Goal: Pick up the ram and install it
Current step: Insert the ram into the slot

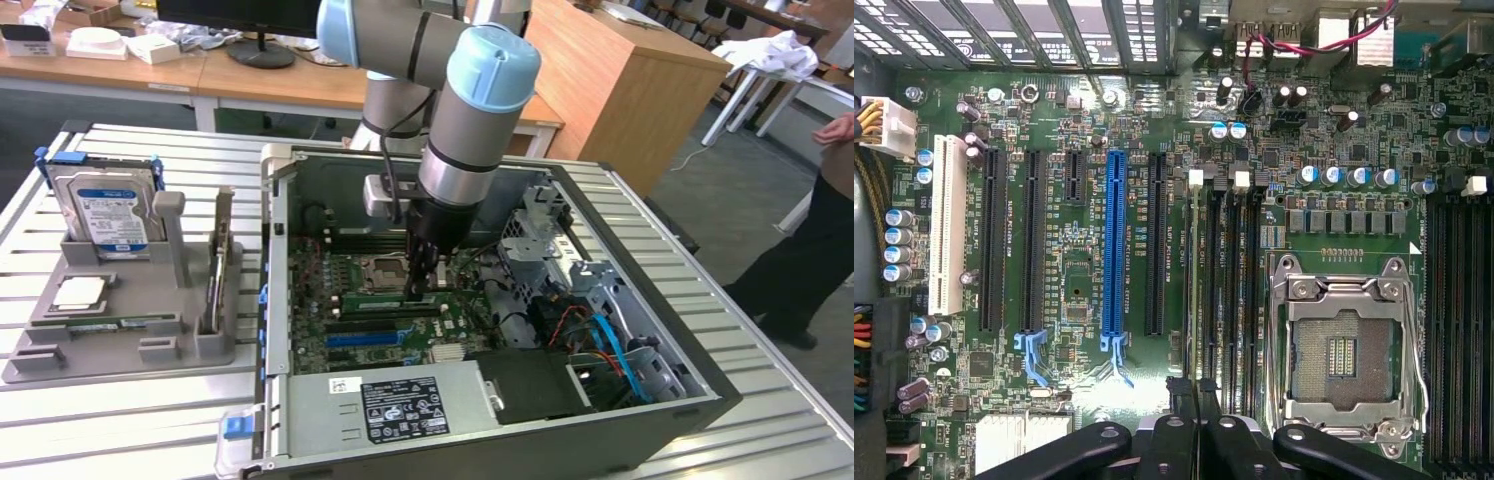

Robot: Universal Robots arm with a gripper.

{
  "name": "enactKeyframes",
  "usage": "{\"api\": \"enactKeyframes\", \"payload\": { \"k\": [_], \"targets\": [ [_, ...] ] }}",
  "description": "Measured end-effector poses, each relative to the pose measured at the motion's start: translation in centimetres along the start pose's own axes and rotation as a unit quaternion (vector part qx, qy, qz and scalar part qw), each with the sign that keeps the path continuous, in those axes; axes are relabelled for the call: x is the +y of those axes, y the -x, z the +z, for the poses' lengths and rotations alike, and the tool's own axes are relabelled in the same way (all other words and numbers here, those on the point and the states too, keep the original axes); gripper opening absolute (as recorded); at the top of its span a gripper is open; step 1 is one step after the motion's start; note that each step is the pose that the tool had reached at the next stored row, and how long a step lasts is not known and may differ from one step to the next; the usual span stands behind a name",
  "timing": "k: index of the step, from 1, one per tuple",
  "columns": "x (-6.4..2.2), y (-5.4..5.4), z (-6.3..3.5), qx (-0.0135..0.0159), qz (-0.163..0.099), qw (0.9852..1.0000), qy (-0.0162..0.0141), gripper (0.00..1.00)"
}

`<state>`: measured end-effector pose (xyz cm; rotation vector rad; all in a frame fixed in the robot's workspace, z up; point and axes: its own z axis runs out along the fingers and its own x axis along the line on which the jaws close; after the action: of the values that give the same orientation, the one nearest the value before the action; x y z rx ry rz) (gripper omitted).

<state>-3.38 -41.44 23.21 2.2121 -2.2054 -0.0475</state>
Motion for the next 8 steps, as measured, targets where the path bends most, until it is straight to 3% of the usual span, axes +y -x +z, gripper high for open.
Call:
{"api": "enactKeyframes", "payload": {
  "k": [8],
  "targets": [
    [0.00,0.00,0.03,0.0000,0.000,1.0000,0.0000,0.11]
  ]
}}
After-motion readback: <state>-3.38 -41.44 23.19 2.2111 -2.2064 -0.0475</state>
